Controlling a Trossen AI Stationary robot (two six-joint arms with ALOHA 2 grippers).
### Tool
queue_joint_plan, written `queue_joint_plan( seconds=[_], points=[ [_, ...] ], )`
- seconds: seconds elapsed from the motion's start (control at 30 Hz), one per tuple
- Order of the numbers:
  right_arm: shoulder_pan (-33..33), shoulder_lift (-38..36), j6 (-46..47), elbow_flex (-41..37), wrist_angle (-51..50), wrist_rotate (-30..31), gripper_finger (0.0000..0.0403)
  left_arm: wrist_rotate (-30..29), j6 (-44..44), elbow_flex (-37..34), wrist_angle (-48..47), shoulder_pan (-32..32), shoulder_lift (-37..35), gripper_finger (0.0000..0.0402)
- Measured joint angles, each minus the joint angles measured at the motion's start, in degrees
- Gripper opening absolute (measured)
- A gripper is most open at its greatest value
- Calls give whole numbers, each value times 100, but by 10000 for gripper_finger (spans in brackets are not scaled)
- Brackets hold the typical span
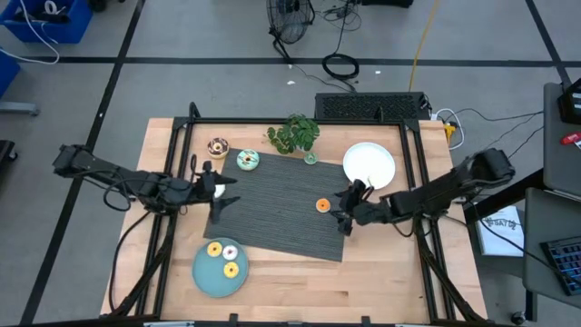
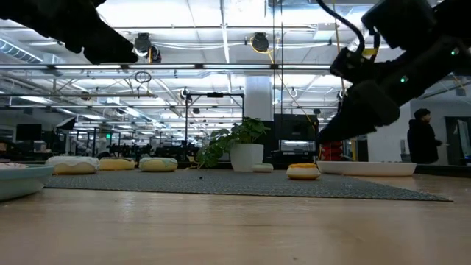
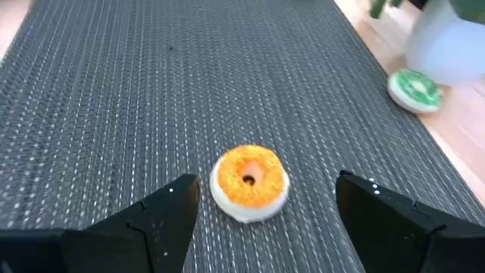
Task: Pick & Place donuts
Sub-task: Put the small orange donut on the blue plate
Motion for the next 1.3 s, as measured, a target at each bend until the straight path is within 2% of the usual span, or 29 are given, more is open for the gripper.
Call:
queue_joint_plan(
  seconds=[0.2, 0.33, 0.57, 0.87, 1.03, 1.3],
  points=[
    [-44, 764, -384, 0, 820, -6, 288, 1, 6, -2, 285, 12, 27, 253],
    [-158, 1042, -251, 0, 887, -11, 288, 0, 12, -2, 367, 12, 28, 253],
    [-420, 1455, -50, 0, 1134, -463, 288, 0, 11, -2, 405, 12, 29, 253],
    [-531, 1668, -72, 9, 1531, -600, 285, 1, 4, -2, 444, 12, 29, 253],
    [-529, 1670, -94, 2, 1632, -612, 260, -2, 7, -2, 444, 12, 29, 253],
    [-527, 1669, -94, 2, 1649, -612, 188, -2, 7, -2, 440, 12, 29, 253]
  ],
)
